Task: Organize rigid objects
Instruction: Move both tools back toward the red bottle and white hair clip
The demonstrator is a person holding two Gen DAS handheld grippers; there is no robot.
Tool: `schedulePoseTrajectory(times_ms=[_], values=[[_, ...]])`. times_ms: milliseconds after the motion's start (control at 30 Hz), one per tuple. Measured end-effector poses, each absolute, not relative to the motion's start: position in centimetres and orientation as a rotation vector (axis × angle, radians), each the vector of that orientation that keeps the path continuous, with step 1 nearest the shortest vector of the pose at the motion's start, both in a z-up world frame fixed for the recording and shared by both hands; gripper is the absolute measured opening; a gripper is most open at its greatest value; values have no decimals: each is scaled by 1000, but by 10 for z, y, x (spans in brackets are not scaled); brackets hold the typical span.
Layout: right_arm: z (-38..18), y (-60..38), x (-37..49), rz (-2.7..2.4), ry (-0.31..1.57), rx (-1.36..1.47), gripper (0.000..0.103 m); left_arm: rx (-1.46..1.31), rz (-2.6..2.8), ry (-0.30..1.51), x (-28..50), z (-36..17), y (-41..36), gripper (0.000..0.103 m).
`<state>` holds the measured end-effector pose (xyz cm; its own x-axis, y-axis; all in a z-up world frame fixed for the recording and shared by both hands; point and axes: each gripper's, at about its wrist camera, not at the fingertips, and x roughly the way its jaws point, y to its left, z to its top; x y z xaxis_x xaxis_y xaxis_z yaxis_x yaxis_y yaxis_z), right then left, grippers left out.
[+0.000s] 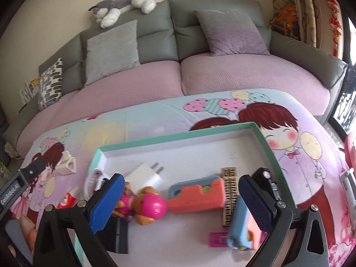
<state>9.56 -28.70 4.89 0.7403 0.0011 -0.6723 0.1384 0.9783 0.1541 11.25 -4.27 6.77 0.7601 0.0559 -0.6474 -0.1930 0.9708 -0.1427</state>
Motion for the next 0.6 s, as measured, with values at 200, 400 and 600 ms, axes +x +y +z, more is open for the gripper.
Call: schedulePoseTrajectory(times_ms=[200,400,600], values=[[49,-259,102,-27,743,178,103,-245,175,687,109,67,-18,100],[49,-238,106,14,743,169,103,-278,223,710,108,59,9,100],[47,-194,108,188,759,187,103,-268,297,767,107,50,34,100]])
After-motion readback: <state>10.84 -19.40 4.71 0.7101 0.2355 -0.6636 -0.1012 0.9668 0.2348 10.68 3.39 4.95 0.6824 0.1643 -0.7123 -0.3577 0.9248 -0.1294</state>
